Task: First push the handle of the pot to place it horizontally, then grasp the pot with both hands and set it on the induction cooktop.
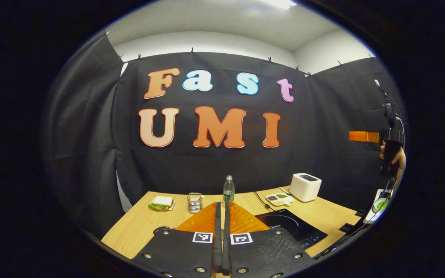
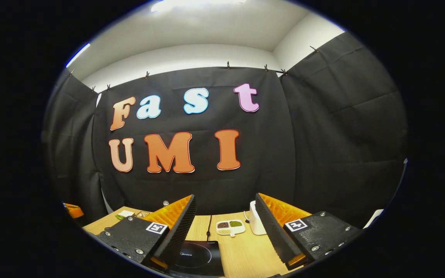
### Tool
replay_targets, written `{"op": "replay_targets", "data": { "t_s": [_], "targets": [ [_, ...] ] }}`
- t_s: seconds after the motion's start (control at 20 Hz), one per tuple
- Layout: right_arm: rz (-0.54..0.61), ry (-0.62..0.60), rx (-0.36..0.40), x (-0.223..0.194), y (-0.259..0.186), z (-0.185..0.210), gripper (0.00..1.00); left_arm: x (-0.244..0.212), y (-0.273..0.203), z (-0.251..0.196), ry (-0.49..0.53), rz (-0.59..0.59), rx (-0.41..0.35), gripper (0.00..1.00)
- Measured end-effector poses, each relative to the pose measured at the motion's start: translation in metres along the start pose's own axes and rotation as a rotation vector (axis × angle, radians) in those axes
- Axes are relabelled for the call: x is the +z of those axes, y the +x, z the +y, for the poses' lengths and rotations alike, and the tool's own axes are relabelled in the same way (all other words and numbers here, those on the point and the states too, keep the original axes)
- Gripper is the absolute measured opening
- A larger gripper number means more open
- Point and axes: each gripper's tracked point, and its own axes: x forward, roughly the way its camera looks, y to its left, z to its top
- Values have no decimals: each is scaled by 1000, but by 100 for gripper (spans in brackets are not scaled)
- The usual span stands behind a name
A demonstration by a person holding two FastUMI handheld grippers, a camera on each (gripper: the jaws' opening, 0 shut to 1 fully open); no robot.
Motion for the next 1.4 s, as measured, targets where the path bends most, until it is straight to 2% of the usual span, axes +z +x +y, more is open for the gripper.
{"op": "replay_targets", "data": {
  "t_s": [0.3,0.35,0.4,0.55,0.65,1.0,1.4],
  "targets": [
    [20,7,7,-11,3,0,95,-59,-13,-20,47,126,-37,2],
    [21,7,6,-13,1,-1,100,-68,-14,-22,56,144,-39,2],
    [20,7,3,-12,3,-2,95,-77,-15,-24,64,161,-41,3],
    [25,12,6,-16,6,-2,95,-109,-19,-34,79,236,-73,2],
    [31,12,3,-21,8,-4,95,-138,-26,-42,65,309,-101,2],
    [54,4,-5,-38,18,-9,95,-222,-49,-43,63,521,-117,2],
    [76,-10,-13,-53,30,-12,95,-278,-45,-36,9,660,-99,2]
  ]
}}
